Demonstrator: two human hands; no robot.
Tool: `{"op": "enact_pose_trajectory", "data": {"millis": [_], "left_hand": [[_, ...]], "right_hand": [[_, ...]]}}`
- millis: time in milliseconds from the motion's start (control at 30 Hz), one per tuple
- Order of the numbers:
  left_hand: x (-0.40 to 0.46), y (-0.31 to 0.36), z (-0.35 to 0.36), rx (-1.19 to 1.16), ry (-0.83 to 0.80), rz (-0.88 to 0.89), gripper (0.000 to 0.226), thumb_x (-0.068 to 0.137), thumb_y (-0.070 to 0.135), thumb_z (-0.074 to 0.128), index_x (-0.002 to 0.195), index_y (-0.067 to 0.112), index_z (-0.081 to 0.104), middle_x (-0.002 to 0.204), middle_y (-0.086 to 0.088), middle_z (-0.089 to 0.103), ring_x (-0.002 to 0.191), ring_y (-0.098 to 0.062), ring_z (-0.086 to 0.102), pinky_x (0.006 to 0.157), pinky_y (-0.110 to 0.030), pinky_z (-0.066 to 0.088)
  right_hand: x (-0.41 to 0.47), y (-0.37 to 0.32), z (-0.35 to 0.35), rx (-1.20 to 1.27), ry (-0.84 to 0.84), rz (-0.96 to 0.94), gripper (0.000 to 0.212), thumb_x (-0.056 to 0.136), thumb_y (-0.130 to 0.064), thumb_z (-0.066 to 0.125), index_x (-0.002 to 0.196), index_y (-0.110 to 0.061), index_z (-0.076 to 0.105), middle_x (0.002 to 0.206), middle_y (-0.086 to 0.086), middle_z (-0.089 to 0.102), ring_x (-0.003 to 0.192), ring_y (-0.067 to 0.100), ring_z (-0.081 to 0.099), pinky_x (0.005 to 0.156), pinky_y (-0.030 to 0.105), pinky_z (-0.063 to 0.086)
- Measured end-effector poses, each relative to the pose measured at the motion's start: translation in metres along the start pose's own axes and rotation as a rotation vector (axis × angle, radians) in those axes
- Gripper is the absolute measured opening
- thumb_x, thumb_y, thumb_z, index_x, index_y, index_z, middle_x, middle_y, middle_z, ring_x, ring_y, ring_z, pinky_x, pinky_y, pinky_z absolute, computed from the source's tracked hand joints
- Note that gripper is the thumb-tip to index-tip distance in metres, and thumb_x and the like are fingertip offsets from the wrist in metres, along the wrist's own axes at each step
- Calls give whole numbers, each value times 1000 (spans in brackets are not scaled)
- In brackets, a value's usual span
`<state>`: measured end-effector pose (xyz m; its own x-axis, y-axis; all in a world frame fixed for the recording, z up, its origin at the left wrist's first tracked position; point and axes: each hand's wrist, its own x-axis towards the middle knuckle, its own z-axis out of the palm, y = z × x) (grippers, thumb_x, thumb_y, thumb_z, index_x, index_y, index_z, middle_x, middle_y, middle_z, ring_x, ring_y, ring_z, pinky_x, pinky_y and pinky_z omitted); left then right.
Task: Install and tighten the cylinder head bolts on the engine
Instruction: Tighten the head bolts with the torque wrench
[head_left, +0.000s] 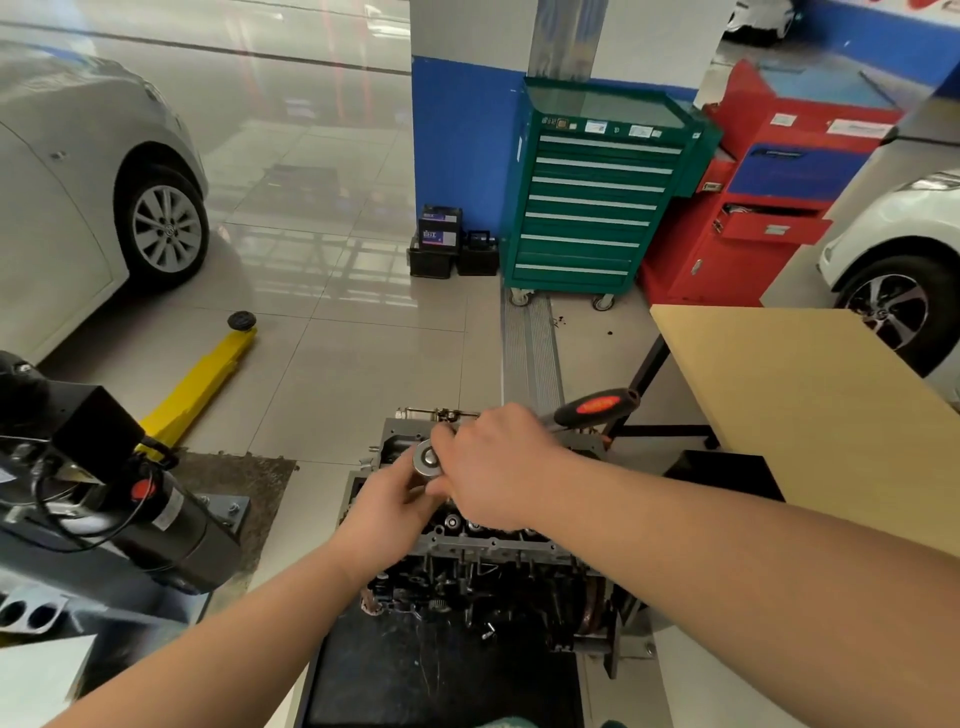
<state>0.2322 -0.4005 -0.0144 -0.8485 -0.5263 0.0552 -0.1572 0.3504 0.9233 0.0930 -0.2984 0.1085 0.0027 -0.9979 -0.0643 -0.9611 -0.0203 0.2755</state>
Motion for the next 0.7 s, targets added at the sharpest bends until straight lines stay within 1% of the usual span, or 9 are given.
{"op": "enact_pose_trajectory", "data": {"millis": [100,167,233,333,433,500,567,633,700], "left_hand": [[0,12,1,-83,38,-25,26,84,18,59,106,29,66,94,4,73,85,-16,66,74,-40,56],[-1,22,0,-142,36,-43,29,83,24,60,108,36,69,100,7,74,92,-9,68,80,-32,52],[-4,30,-1,-320,-24,-80,43,84,29,67,126,39,65,119,5,74,112,-11,69,92,-30,53],[-9,45,3,-406,26,-97,53,87,42,68,138,41,55,131,8,69,122,-13,66,98,-38,56],[3,71,16,-272,279,-104,47,90,65,61,126,35,58,115,13,71,108,-5,68,91,-36,57],[21,89,26,-48,364,-95,50,95,72,50,119,30,59,108,12,70,99,-7,69,83,-37,59],[40,99,33,280,355,-49,51,101,70,35,97,26,62,87,8,69,77,-12,68,67,-37,56],[49,100,38,575,339,15,60,103,64,22,70,26,55,62,6,58,56,-16,58,52,-32,46],[52,98,39,733,378,81,65,105,58,21,59,23,50,52,6,49,47,-19,51,46,-27,37]], "right_hand": [[2,6,-1,52,9,-13,50,101,-65,39,113,-18,50,96,5,68,82,31,65,59,39,36],[1,18,0,173,-9,-3,55,97,-74,36,116,-24,50,98,1,68,87,30,65,64,40,42],[-2,33,2,270,-54,21,60,93,-82,34,130,-36,47,104,-5,69,97,26,64,78,44,48],[-8,50,11,260,-99,39,69,88,-89,20,151,-60,18,111,-7,67,107,25,62,89,50,47],[-13,52,19,285,-97,-8,71,95,-81,9,158,-52,-7,121,-2,64,113,25,57,95,51,44],[-15,60,20,379,-107,9,70,103,-65,25,163,-32,11,128,1,60,117,22,52,104,47,43],[-19,70,22,488,-90,45,45,105,-46,43,137,-15,48,119,1,60,111,19,52,106,44,45],[-22,74,23,414,-72,56,23,104,-34,45,106,-14,55,101,1,59,96,20,51,97,44,48],[-24,69,29,291,-30,72,30,105,-33,42,106,-11,61,98,6,64,93,25,56,90,44,48]]}}
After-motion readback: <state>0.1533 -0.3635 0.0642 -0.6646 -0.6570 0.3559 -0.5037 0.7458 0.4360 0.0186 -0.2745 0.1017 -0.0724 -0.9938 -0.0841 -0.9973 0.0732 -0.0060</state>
